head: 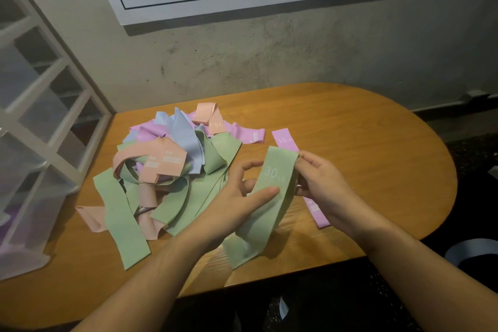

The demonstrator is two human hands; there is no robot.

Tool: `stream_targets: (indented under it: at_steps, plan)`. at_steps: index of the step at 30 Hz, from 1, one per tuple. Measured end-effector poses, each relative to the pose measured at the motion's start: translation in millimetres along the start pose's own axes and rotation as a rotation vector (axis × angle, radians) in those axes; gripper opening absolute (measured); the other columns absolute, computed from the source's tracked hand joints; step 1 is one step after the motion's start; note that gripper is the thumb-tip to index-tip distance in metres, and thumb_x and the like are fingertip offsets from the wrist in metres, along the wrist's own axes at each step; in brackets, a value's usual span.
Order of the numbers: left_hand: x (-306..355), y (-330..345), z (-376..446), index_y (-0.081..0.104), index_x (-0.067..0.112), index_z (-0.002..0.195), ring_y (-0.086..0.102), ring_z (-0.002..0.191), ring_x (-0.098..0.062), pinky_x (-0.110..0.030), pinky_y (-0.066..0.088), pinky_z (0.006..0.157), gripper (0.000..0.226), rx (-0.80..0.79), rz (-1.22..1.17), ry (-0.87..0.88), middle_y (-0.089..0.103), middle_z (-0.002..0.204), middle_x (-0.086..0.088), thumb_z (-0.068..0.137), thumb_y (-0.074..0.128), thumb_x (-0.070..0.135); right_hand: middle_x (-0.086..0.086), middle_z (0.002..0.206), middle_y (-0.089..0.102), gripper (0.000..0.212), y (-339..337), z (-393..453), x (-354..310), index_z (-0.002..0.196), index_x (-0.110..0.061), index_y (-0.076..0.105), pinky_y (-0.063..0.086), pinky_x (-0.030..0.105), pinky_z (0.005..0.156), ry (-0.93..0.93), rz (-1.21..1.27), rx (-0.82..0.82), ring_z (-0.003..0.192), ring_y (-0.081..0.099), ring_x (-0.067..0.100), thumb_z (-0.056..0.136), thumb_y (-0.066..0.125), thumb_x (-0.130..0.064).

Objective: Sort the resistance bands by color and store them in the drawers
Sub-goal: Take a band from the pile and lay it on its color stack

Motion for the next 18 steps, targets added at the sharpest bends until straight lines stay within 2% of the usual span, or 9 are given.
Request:
stream_targets:
  at_steps: [3,5,8,10,12,13,15,16,18]
  plan:
    - [1,-1,1,0.054,0.015,0.123,0.069,0.080,-0.022,-0.028,0.054,0.066,0.037,0.032,-0.043,-0.070,0.075,0.104,-0.014,0.093,0.065,0.032,-0.002,0.074,0.068,0.013,1,-2,-9,0.093,-0.017,0.066,0.049,0.025,0.061,-0.008,0.068,-0.002,0.066,0.060,0.010,0.100,0.056,-0.017]
    - [2,0,2,0.059,0.012,0.120,0.068,0.079,-0.021,-0.028,0.053,0.066,0.032,0.034,-0.007,-0.074,0.073,0.107,-0.018,0.095,0.064,0.031,-0.002,0.074,0.068,0.013,3,-2,-12,0.093,-0.018,0.063,0.048,0.026,0.062,0.000,0.104,-0.010,0.067,0.060,0.011,0.101,0.053,-0.015]
    - [6,3,4,0.068,0.013,0.114,0.068,0.076,-0.013,-0.022,0.053,0.065,0.025,0.019,0.025,-0.063,0.075,0.098,-0.007,0.096,0.064,0.030,-0.002,0.073,0.063,0.014,4,-2,-15,0.092,-0.019,0.062,0.044,0.029,0.062,-0.018,0.062,-0.012,0.068,0.055,0.012,0.101,0.051,-0.016]
    - [8,4,5,0.072,0.015,0.109,0.067,0.077,-0.010,-0.022,0.053,0.068,0.022,0.003,0.088,-0.055,0.075,0.099,-0.006,0.095,0.067,0.032,-0.004,0.072,0.061,0.017,0,-1,-20,0.087,-0.019,0.062,0.040,0.029,0.062,-0.052,0.001,0.020,0.068,0.052,0.011,0.099,0.051,-0.017]
    - [10,3,8,0.074,0.014,0.102,0.067,0.082,-0.013,-0.029,0.053,0.076,0.025,-0.008,0.156,-0.024,0.073,0.104,-0.010,0.091,0.073,0.037,-0.006,0.070,0.059,0.020,-3,1,-24,0.083,-0.019,0.061,0.038,0.028,0.061,-0.075,-0.005,0.034,0.067,0.051,0.010,0.099,0.049,-0.016]
    - [12,2,9,0.074,0.014,0.099,0.066,0.082,-0.015,-0.032,0.053,0.076,0.028,0.000,0.167,0.001,0.072,0.104,-0.011,0.088,0.075,0.039,-0.005,0.070,0.057,0.021,-2,2,-25,0.082,-0.018,0.060,0.037,0.027,0.059,-0.073,0.019,0.028,0.065,0.050,0.010,0.099,0.048,-0.015]
    - [20,2,12,0.074,0.015,0.094,0.059,0.080,-0.015,-0.029,0.049,0.072,0.032,0.017,0.170,0.074,0.066,0.102,-0.007,0.082,0.075,0.044,-0.001,0.071,0.055,0.018,2,5,-25,0.085,-0.013,0.059,0.036,0.028,0.058,-0.047,0.093,-0.002,0.067,0.048,0.012,0.099,0.047,-0.014]
    - [24,4,13,0.074,0.018,0.096,0.057,0.081,-0.014,-0.027,0.048,0.074,0.032,0.010,0.171,0.106,0.064,0.101,-0.002,0.081,0.073,0.046,0.002,0.074,0.054,0.017,4,6,-24,0.088,-0.011,0.060,0.036,0.029,0.059,-0.034,0.127,-0.014,0.071,0.048,0.015,0.098,0.047,-0.013]
    - [27,11,17,0.073,0.027,0.109,0.062,0.095,-0.013,-0.028,0.049,0.088,0.031,-0.015,0.138,0.140,0.069,0.110,0.008,0.084,0.066,0.043,0.008,0.082,0.060,0.022,5,11,-21,0.091,-0.008,0.065,0.040,0.035,0.065,0.001,0.184,-0.033,0.078,0.053,0.021,0.099,0.046,-0.015]
Point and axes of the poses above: each hand's wrist, its own z-axis towards the middle knuckle, its own y-axis out of the palm, x = y × z, the point moved 10 cm from there along z, towards the middle knuckle
